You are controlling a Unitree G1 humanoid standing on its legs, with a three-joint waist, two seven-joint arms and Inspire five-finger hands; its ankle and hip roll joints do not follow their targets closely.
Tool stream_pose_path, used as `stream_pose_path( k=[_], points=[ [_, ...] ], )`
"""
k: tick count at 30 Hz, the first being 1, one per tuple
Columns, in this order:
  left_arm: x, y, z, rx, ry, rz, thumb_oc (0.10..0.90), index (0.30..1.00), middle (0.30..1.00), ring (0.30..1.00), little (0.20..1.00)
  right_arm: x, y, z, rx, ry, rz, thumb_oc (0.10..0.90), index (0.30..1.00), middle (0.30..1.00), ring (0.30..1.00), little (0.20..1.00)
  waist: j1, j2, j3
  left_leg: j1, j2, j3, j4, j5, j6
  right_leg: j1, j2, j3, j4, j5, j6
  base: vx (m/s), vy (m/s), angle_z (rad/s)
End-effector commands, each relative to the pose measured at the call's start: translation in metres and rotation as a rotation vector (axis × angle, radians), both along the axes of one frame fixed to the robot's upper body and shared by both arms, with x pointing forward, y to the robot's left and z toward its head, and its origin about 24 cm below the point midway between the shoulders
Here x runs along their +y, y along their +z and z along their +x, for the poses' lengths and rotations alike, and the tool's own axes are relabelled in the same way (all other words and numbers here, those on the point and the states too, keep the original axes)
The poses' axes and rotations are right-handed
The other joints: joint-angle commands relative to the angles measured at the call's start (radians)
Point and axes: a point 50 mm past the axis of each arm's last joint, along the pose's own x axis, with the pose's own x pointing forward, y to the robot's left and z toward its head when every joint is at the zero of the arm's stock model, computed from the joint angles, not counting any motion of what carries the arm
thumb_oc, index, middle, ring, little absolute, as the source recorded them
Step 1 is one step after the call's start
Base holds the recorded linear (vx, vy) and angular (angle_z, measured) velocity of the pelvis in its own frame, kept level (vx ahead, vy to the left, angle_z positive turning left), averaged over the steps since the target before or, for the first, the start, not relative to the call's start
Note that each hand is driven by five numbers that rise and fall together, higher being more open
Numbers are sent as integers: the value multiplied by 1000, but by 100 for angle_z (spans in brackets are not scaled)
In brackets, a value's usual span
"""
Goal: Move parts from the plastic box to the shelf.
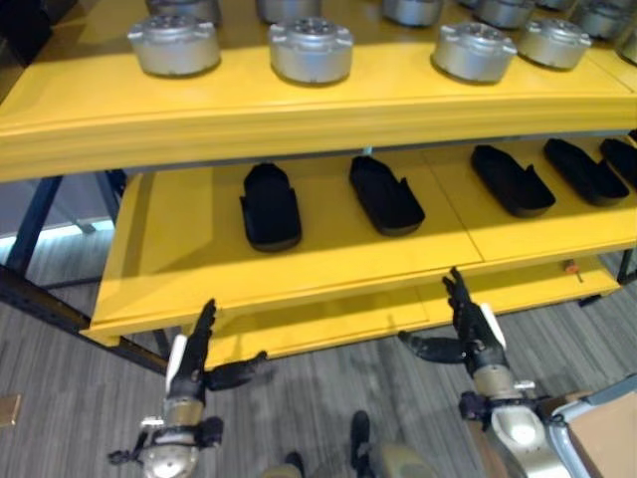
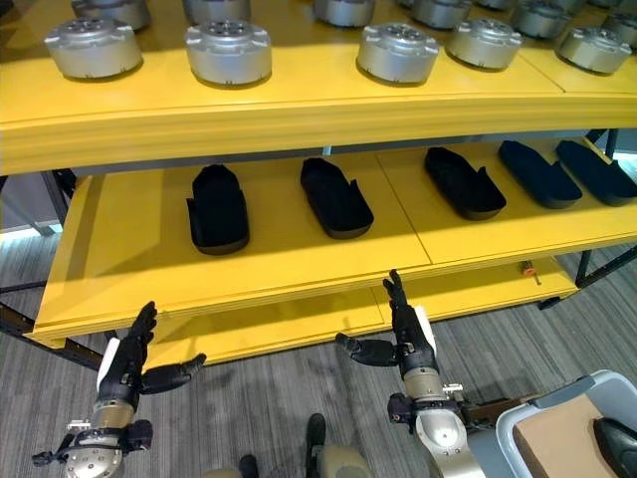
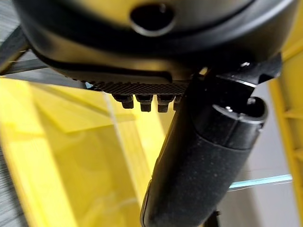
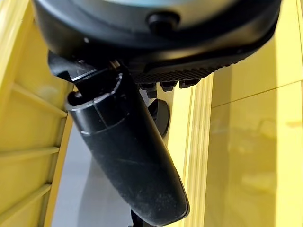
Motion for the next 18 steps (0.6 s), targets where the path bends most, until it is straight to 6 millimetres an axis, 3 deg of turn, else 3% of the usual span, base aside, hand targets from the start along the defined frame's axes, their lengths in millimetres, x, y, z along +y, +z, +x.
stream_pose_path(
  k=[1,4,5,7,9,10,11,13,14,18],
  points=[
    [-12,41,20,-238,-101,15,900,1000,1000,1000,1000,2,50,18,-259,44,47,900,1000,1000,1000,1000,4,46,-82,29,-12,-21,-86,51,-36,-139,41,-9,155,-18,23,-105,36,-26],
    [-21,45,27,-262,-142,5,900,1000,1000,1000,1000,1,55,14,-273,64,40,900,1000,1000,1000,1000,-11,56,-61,38,-13,-12,-86,69,-30,-174,67,5,177,-8,23,-128,7,-57],
    [-23,49,29,-277,-147,13,900,1000,1000,1000,1000,4,57,16,-284,77,43,900,1000,1000,1000,1000,-4,70,-41,34,-3,2,-86,92,-30,-180,56,-34,235,-19,20,-177,-56,-97],
    [-22,54,31,-301,-133,4,900,1000,1000,1000,1000,16,65,25,-322,105,62,900,1000,1000,1000,1000,39,97,-28,5,14,56,-86,107,-33,-111,-49,-123,315,-68,10,-266,-123,-114],
    [-18,51,30,-297,-101,-10,900,1000,1000,1000,1000,25,72,36,-354,110,83,900,1000,1000,1000,1000,95,107,-85,-56,34,94,-79,110,-38,-4,-185,-178,279,-71,14,-211,-222,-96],
    [-17,48,30,-284,-91,-15,900,1000,1000,1000,1000,25,72,36,-358,99,87,900,1000,1000,1000,1000,108,98,-111,-76,38,95,-76,109,-42,29,-204,-169,254,-67,17,-89,-344,-103],
    [-14,40,28,-252,-62,-38,900,1000,1000,1000,1000,22,74,36,-363,84,72,900,1000,1000,1000,1000,123,78,-143,-106,43,101,-63,107,-56,88,-194,-172,123,-84,23,-33,-315,-83],
    [-13,34,24,-226,-44,-66,900,1000,1000,1000,1000,19,73,35,-360,83,60,900,1000,1000,1000,1000,126,70,-152,-116,63,116,-47,108,-68,110,-178,-190,46,-86,23,-44,-341,-69],
    [-14,30,25,-209,-37,-88,900,1000,1000,1000,1000,15,73,33,-358,67,49,900,1000,1000,1000,1000,115,62,-142,-132,90,116,-33,120,-74,112,-142,-174,17,-90,20,-44,-364,-72],
    [-21,24,25,-174,-80,-112,900,1000,1000,1000,1000,-6,74,23,-360,7,10,900,1000,1000,1000,1000,65,58,-126,-137,152,144,-32,159,-73,129,-78,-171,-75,-75,20,-54,-343,-1]
  ],
)
